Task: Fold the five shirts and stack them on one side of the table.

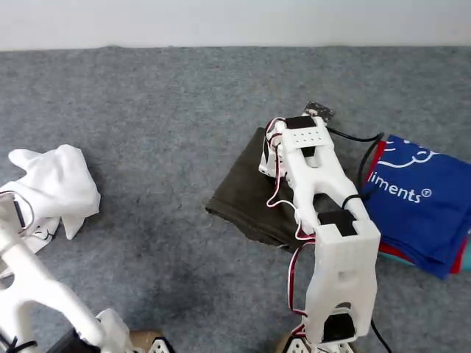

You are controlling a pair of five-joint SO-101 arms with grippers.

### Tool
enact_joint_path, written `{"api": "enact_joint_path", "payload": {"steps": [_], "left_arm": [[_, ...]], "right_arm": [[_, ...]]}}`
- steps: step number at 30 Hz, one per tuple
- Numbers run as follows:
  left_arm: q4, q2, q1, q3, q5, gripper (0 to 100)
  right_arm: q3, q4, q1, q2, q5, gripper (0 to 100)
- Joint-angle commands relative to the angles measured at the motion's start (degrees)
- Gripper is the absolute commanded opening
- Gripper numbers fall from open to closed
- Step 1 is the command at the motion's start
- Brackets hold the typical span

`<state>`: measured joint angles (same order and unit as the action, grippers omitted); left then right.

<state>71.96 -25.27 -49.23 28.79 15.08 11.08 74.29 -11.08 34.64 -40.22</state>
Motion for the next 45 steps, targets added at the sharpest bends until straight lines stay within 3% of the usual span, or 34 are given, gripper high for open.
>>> {"api": "enact_joint_path", "payload": {"steps": [1, 5, 11, 17, 22, 29, 35, 45], "left_arm": [[0.26, -1.85, -0.26, -2.51, 0.88, 2], [0.26, -1.85, -0.26, -2.51, 0.88, 2], [0.26, -1.85, -0.09, -2.51, 0.88, 2], [0.26, -1.85, -0.35, -2.51, 1.05, 2], [0.35, -1.85, -0.35, -2.51, 5.19, 2], [0.26, -1.85, -0.35, -2.51, 5.45, 2], [0.26, -1.85, -0.35, -2.51, 5.54, 2], [0.0, -1.85, -0.09, -2.51, 5.54, 2]], "right_arm": [[0.79, 0.04, 3.47, 3.03, 2.46, 0.1], [0.79, 0.57, 6.9, 2.51, 4.92, 0.9], [4.57, 9.36, 5.85, -2.86, 13.63, 1.0], [5.63, 15.25, 5.93, -15.52, 20.75, 1.0], [5.63, 20.0, 6.29, -27.47, 28.04, 1.0], [5.63, 25.36, 6.55, -41.36, 29.89, 1.0], [5.36, 26.15, 13.58, -49.01, 30.95, 0.9], [-0.26, 16.92, 29.23, -47.25, 44.48, 0.9]]}}
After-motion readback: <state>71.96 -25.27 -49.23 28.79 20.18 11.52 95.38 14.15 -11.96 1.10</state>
